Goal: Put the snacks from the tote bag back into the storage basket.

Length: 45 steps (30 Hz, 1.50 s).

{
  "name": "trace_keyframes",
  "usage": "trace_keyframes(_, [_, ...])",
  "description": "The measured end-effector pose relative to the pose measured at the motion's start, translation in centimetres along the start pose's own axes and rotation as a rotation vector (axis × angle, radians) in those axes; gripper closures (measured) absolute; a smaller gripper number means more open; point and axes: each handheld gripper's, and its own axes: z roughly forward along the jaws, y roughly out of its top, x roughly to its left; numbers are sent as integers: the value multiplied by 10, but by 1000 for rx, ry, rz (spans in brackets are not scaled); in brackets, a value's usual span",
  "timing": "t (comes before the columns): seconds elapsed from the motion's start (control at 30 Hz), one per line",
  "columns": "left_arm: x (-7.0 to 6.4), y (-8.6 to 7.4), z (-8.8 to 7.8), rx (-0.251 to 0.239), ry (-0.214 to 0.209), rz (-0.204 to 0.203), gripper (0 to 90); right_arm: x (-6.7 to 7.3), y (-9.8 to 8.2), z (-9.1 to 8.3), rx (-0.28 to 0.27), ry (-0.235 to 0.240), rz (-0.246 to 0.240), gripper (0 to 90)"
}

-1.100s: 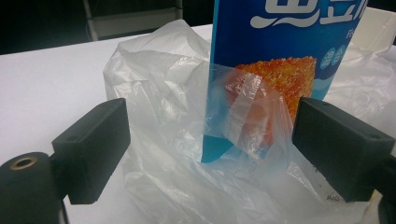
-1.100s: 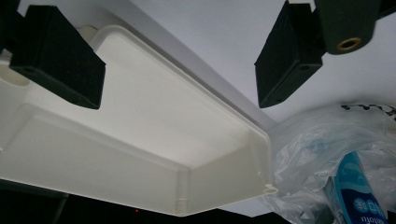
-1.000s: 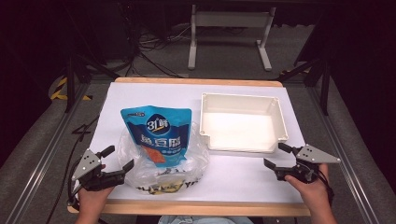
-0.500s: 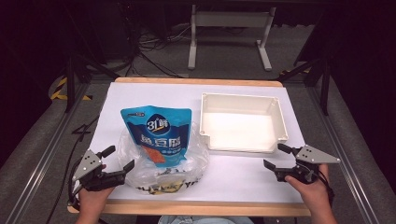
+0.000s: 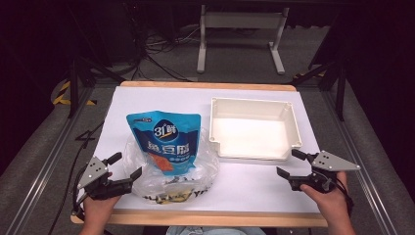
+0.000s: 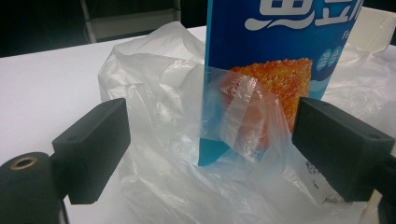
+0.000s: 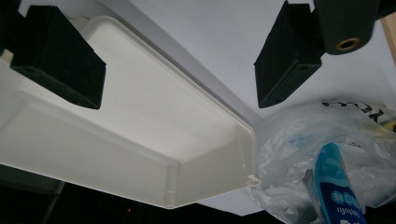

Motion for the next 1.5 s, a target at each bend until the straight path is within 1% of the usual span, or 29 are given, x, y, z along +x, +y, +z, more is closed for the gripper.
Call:
trace_keyframes(0.03, [0, 0, 0, 0, 0, 3, 122, 1, 2, 0, 10, 0, -12, 173])
trace_keyframes(0.07, [0, 0, 0, 11, 4, 7, 122, 2, 4, -1, 16, 0, -20, 173])
trace_keyframes(0.13, [-2, 0, 2, 9, 10, 19, 122, 3, 8, -2, 24, 11, -20, 172])
trace_keyframes(0.23, [-4, 1, 3, 15, 9, 36, 122, 6, 15, -3, 10, 29, -26, 170])
trace_keyframes(0.3, [-4, 1, 3, 14, 7, 35, 121, 7, 19, -3, 9, 37, -36, 170])
trace_keyframes(0.37, [-3, 1, 3, 14, 7, 35, 121, 7, 23, -3, 19, 38, -49, 169])
trace_keyframes(0.4, [-3, 0, 3, 12, 9, 27, 121, 7, 26, -4, 21, 33, -56, 167])
trace_keyframes(0.57, [-2, 0, 3, 12, 7, 21, 120, 6, 34, -7, 13, 39, -65, 161])
trace_keyframes(0.67, [-2, 0, 4, 10, 4, 23, 119, 6, 39, -8, 12, 72, -65, 163])
trace_keyframes(0.73, [-2, 0, 3, 9, 3, 22, 119, 6, 40, -8, 9, 78, -70, 163])
trace_keyframes(0.77, [-1, 0, 3, 18, 6, 24, 118, 6, 43, -8, 4, 92, -75, 163])
trace_keyframes(0.8, [-1, 0, 3, 16, 3, 21, 118, 6, 43, -8, 4, 92, -75, 163])
trace_keyframes(0.83, [-1, 0, 3, 8, 4, 16, 118, 6, 44, -7, -1, 98, -71, 162])
trace_keyframes(0.93, [-1, 0, 3, 7, 3, 14, 118, 5, 48, -4, -7, 121, -63, 156])
trace_keyframes(1.1, [-1, 0, 4, 12, 7, 19, 118, 6, 54, 2, -2, 136, -78, 153])
trace_keyframes(1.2, [0, 1, 5, 8, 6, 12, 118, 7, 60, 9, 7, 155, -85, 153])
trace_keyframes(1.23, [0, 0, 5, 8, 6, 12, 118, 7, 60, 9, 7, 155, -85, 152])
trace_keyframes(1.3, [0, 1, 6, 12, 4, 16, 118, 10, 65, 13, 17, 172, -99, 151])
trace_keyframes(1.37, [0, 1, 6, 13, 4, 16, 118, 12, 67, 15, 16, 177, -104, 150])
trace_keyframes(1.43, [0, 1, 5, 10, 7, 18, 118, 15, 74, 19, 11, 197, -120, 150])
trace_keyframes(1.47, [0, 0, 5, 9, 6, 15, 118, 17, 76, 20, 10, 207, -121, 149])
trace_keyframes(1.5, [0, 0, 5, 9, 6, 15, 118, 17, 76, 20, 10, 207, -121, 149])
